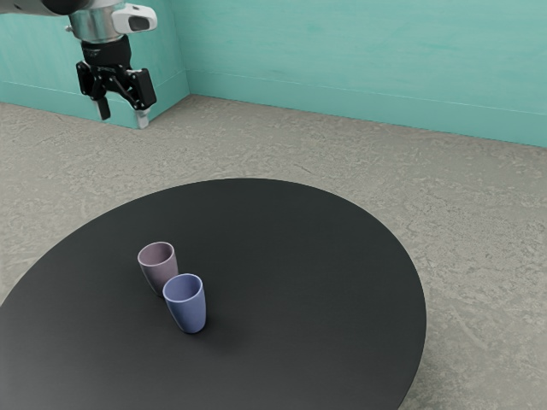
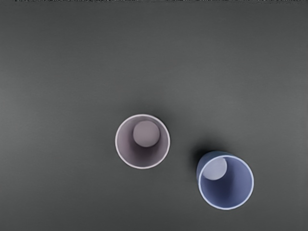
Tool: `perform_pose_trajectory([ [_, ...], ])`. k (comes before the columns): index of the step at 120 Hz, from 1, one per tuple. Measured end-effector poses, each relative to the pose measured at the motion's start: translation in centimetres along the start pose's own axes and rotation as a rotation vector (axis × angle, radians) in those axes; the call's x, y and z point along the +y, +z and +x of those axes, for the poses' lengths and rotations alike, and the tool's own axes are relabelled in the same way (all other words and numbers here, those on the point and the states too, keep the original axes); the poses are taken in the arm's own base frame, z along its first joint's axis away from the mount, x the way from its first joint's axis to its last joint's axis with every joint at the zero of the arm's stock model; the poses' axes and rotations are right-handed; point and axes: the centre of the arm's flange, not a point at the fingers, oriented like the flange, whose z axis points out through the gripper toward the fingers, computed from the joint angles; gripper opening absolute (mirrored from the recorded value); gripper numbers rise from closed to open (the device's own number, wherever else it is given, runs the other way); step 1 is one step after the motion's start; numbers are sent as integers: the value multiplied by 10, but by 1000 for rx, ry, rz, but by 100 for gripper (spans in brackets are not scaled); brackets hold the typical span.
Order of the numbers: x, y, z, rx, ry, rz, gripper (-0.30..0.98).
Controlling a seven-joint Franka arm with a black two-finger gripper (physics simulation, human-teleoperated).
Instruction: Place the right cup onto the left cup
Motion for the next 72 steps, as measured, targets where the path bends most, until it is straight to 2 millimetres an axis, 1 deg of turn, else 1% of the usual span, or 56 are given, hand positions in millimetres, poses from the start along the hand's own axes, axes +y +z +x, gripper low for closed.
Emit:
perform_pose_trajectory([
  [25, 1, 2, 4, 8, -8, -2, 69],
  [36, 4, 9, 9, -1, -6, -1, 69],
  [48, 6, 26, 20, -23, -9, 1, 69],
  [72, 13, 69, 49, -56, -6, -2, 69],
])
